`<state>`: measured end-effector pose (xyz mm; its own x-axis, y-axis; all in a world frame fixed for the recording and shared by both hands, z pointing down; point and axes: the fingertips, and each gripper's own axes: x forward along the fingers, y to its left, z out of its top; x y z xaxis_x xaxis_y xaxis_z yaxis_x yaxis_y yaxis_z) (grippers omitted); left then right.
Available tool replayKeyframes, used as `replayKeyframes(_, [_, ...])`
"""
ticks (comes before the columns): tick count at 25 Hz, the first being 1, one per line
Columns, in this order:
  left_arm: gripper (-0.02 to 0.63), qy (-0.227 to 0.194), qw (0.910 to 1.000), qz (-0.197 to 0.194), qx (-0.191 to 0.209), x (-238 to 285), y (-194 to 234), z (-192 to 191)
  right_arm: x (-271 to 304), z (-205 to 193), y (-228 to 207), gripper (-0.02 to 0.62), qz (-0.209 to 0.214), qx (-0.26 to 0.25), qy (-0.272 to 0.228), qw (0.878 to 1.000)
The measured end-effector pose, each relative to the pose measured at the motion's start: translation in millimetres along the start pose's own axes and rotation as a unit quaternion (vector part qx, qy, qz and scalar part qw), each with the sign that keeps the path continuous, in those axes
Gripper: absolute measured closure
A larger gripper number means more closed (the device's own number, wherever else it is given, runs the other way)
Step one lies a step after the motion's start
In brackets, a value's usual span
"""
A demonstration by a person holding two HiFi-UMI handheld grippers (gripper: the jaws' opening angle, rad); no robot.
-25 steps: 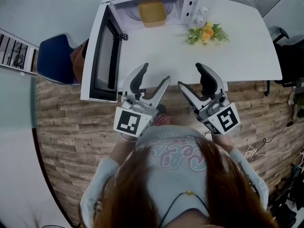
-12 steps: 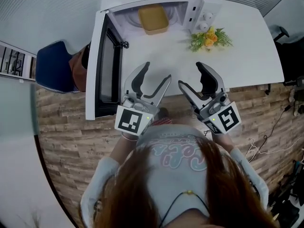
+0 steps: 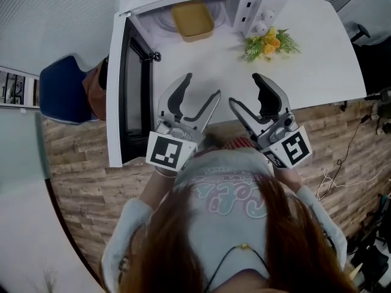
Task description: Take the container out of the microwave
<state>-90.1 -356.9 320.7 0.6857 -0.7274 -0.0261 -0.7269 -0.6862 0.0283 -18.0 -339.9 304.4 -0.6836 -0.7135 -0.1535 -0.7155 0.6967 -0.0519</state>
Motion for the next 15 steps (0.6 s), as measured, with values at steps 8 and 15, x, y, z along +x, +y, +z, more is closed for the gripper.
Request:
replayKeyframes(8, [0.349,0.001,1.0000,0.003,-0.002,4.2,1.5,-5.0,-1.4,-8.7,-6.9,0.296,0.004,0.005,0.010,1.000])
replayKeyframes(15, [0.349,0.001,0.9991,0.041,0.009,8.8,27.1,-6.2,26.0,-8.8,-15.1,0.296,0.044,0.014,0.001,0.999])
